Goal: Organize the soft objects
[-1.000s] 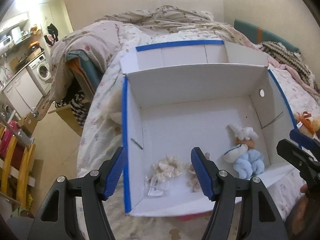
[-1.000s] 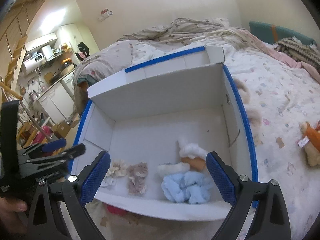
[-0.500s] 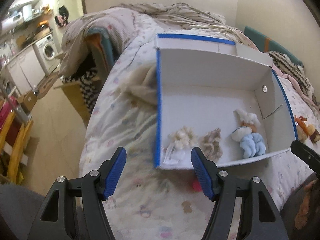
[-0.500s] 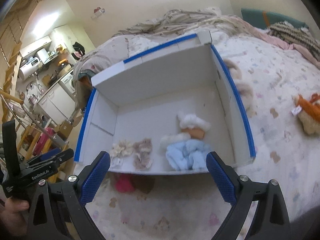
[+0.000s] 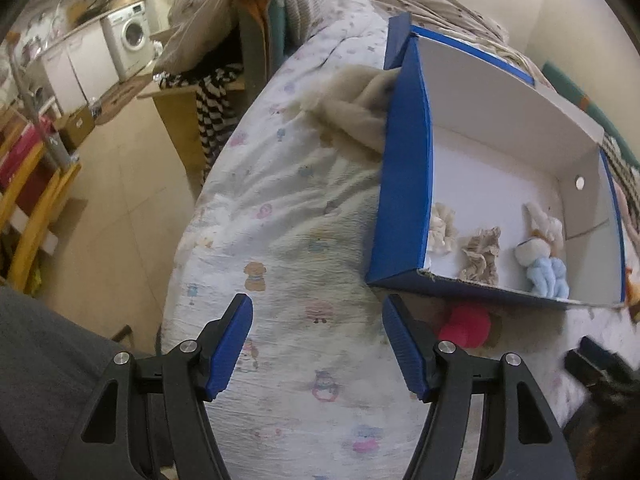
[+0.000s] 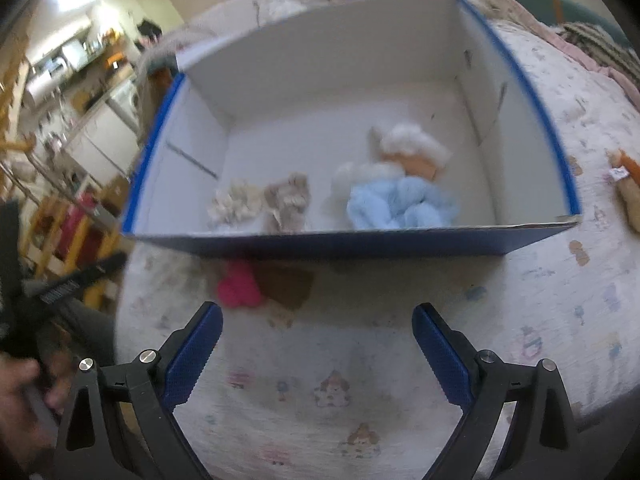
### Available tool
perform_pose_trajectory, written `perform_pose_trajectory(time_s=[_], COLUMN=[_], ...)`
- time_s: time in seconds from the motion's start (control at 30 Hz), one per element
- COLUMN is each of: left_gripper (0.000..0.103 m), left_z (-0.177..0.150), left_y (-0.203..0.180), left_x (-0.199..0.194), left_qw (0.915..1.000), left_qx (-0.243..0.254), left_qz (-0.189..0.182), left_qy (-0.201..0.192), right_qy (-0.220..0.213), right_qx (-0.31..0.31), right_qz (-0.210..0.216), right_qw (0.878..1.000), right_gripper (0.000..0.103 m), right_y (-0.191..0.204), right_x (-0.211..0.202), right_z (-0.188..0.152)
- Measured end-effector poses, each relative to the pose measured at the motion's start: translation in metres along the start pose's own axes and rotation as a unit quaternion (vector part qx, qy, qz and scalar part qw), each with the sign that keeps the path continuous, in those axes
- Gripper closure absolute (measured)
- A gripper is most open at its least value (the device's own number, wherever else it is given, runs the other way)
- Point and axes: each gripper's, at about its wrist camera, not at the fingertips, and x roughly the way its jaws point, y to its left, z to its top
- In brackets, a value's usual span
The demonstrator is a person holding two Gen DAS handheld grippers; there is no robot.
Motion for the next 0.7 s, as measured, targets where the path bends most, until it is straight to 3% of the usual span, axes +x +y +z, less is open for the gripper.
perform_pose_trajectory(time_s=[0.03, 0.1, 0.37, 0.6, 0.63, 0.7], left_gripper=[0.039, 0.039, 0.039, 0.039, 0.039, 0.039], left_z=[0.0, 0.0, 0.003, 0.002, 0.002, 0.002], left_y=[0.0, -0.002, 0.001, 0.002, 0.002, 0.0], left_x=[0.001, 0.003, 0.013, 0.021, 0.022, 0.023], left_qw=[1.0, 1.0, 0.9995, 0.9985, 0.9984, 0.9983], left_qx=[-0.003, -0.003, -0.017, -0.021, -0.021, -0.02], left_qz=[-0.003, -0.005, -0.011, -0.019, -0.02, -0.021], left_qy=[0.002, 0.007, 0.026, 0.046, 0.048, 0.05], right_qy=[0.008, 0.024, 0.062, 0.088, 0.088, 0.084], right_qx=[-0.008, -0.029, -0.065, -0.077, -0.081, -0.095], right_qz=[-0.009, -0.015, -0.071, -0.063, -0.06, -0.056], right_qw=[1.0, 0.999, 0.993, 0.991, 0.991, 0.99], right_gripper=[0.017, 0.028, 0.03, 0.033, 0.05, 0.07], right_y=[0.003, 0.01, 0.028, 0.046, 0.048, 0.052], right_x=[0.007, 0.021, 0.079, 0.112, 0.114, 0.114], right_z=[0.0, 0.002, 0.014, 0.011, 0.011, 0.009])
